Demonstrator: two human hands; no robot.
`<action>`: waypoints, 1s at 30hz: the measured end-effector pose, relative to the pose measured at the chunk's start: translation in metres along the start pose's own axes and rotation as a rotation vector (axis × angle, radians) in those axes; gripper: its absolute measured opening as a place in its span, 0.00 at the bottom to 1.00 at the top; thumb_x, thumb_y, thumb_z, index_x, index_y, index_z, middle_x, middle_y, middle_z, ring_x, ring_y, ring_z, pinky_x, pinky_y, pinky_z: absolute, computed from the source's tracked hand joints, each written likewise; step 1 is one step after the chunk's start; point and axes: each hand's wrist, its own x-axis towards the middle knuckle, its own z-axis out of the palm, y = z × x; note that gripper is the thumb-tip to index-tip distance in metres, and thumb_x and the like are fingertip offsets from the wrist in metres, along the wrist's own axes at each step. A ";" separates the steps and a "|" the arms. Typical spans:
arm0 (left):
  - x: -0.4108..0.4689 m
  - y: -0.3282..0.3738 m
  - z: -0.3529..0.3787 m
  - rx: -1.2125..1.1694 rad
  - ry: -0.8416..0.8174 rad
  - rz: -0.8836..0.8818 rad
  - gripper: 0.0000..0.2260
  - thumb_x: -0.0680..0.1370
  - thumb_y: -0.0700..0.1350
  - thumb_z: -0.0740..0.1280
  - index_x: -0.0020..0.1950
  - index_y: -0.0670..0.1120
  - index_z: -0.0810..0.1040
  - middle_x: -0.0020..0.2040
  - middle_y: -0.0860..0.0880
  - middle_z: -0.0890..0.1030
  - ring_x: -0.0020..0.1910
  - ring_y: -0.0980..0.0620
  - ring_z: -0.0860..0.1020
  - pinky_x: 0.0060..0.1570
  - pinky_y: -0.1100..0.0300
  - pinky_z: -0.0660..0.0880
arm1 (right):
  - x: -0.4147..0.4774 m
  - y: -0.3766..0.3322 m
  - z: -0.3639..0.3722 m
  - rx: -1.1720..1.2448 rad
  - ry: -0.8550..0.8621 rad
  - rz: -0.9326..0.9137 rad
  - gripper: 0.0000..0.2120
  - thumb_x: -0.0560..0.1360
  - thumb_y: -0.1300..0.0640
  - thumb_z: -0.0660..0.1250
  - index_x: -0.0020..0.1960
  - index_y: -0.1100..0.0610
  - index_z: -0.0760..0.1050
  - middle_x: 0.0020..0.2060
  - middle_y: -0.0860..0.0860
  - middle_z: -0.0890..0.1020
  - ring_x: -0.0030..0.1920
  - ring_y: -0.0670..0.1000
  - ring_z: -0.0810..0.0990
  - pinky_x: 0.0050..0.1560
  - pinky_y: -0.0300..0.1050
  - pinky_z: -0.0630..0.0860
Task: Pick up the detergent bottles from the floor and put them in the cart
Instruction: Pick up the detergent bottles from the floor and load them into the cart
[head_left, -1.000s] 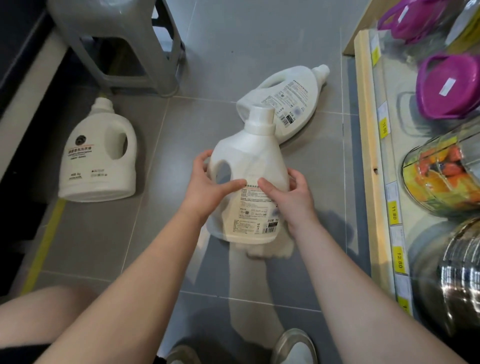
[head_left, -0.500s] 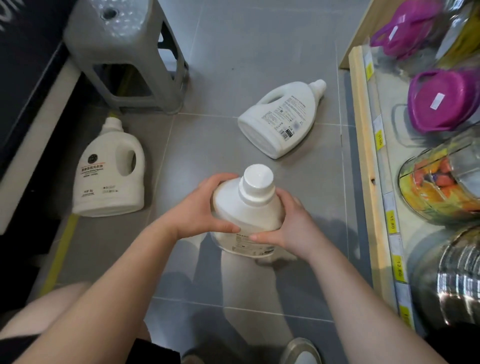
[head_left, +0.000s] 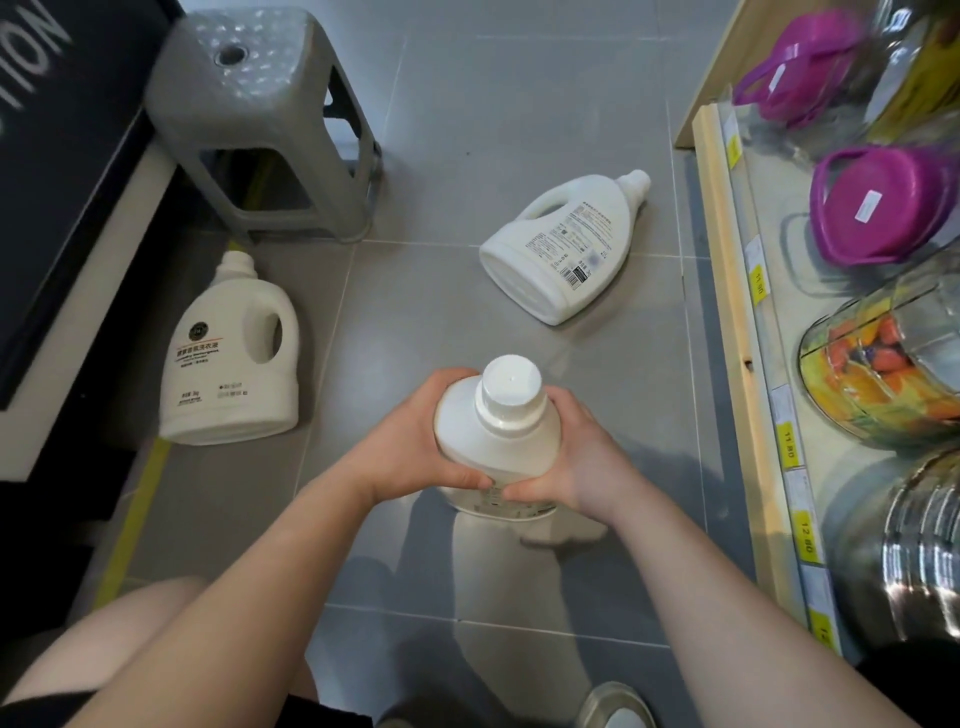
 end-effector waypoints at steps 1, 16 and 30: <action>0.000 0.000 0.000 0.001 0.012 -0.010 0.45 0.63 0.41 0.88 0.66 0.67 0.66 0.65 0.65 0.75 0.60 0.77 0.72 0.52 0.80 0.69 | 0.001 -0.001 0.000 -0.003 -0.010 0.005 0.52 0.55 0.56 0.89 0.70 0.40 0.65 0.66 0.45 0.73 0.66 0.48 0.74 0.62 0.40 0.69; -0.049 0.076 -0.058 0.107 0.220 0.067 0.44 0.59 0.49 0.89 0.67 0.67 0.69 0.60 0.64 0.78 0.60 0.57 0.78 0.59 0.56 0.76 | -0.019 -0.085 -0.034 0.047 0.026 -0.150 0.49 0.55 0.57 0.90 0.61 0.27 0.66 0.67 0.39 0.75 0.68 0.42 0.74 0.71 0.42 0.71; -0.238 0.370 -0.256 0.005 0.410 0.171 0.43 0.58 0.54 0.89 0.68 0.69 0.72 0.62 0.73 0.77 0.62 0.73 0.75 0.53 0.78 0.71 | -0.201 -0.416 -0.217 0.007 -0.026 -0.352 0.46 0.54 0.53 0.91 0.64 0.32 0.73 0.59 0.28 0.77 0.63 0.34 0.76 0.62 0.30 0.72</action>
